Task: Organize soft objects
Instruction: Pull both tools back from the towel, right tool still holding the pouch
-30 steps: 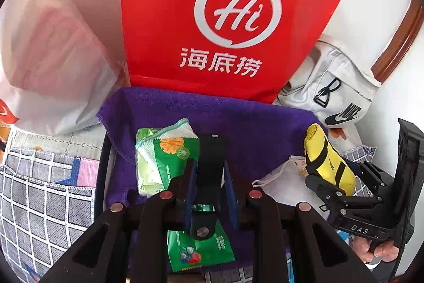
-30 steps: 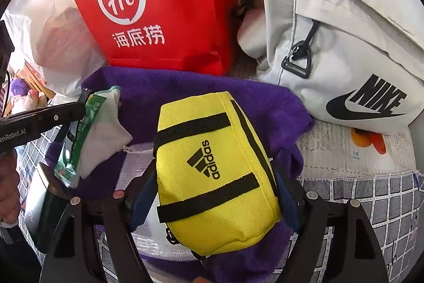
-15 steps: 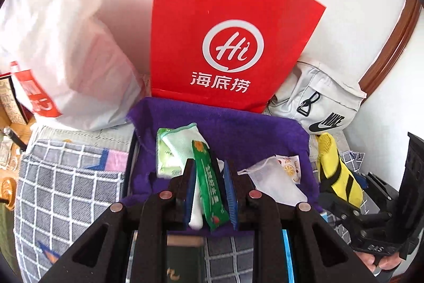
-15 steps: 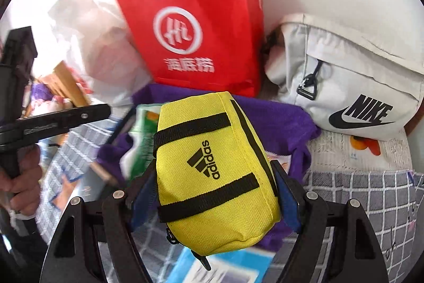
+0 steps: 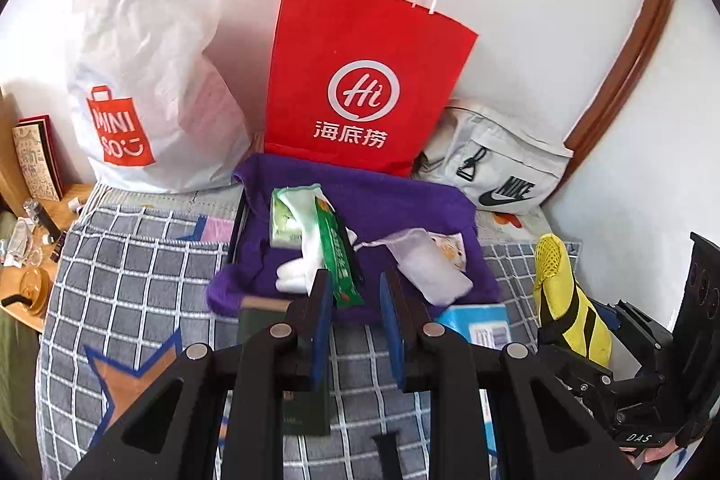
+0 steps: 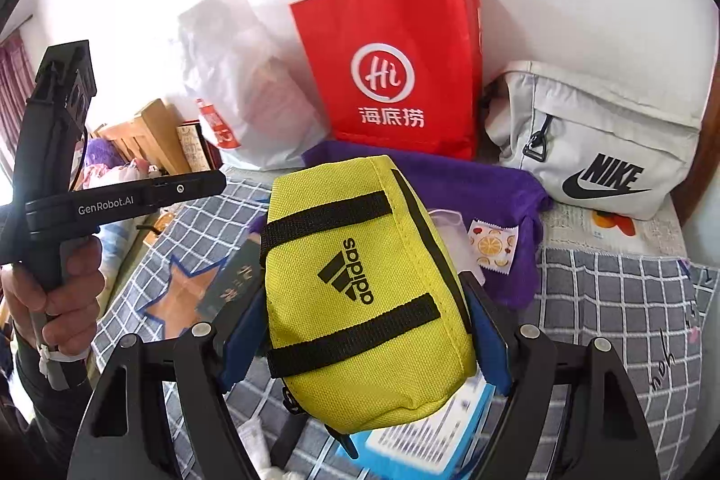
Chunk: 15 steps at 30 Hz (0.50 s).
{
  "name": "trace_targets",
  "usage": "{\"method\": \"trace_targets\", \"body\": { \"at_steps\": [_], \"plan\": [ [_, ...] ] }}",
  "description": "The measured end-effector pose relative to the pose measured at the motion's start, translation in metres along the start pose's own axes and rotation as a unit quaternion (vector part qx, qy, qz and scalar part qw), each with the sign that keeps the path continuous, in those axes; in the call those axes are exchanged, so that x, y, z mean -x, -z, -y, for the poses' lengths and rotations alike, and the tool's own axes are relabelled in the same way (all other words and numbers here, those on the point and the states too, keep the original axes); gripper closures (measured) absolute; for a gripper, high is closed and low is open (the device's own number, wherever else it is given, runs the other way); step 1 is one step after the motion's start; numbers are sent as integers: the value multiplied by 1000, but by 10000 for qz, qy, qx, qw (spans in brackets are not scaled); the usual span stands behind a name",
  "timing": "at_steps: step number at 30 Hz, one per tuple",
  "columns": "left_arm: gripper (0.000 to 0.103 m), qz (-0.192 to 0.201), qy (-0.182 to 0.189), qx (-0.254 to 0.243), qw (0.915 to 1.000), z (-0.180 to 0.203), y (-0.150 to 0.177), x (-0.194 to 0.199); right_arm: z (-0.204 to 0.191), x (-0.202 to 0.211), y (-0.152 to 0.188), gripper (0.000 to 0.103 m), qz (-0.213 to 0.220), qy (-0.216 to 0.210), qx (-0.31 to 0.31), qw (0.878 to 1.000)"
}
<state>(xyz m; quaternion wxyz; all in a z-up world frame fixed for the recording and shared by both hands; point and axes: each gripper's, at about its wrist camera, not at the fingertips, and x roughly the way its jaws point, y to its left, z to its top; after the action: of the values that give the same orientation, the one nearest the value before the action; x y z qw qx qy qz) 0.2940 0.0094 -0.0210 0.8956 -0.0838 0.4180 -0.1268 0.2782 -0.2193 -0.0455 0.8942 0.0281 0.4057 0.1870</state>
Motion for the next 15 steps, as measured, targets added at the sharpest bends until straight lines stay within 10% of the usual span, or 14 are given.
{"method": "trace_targets", "body": {
  "at_steps": [15],
  "plan": [
    [82,84,341,-67,9994,5,79,59,-44,63,78,24,264,82,63,9996]
  ]
}}
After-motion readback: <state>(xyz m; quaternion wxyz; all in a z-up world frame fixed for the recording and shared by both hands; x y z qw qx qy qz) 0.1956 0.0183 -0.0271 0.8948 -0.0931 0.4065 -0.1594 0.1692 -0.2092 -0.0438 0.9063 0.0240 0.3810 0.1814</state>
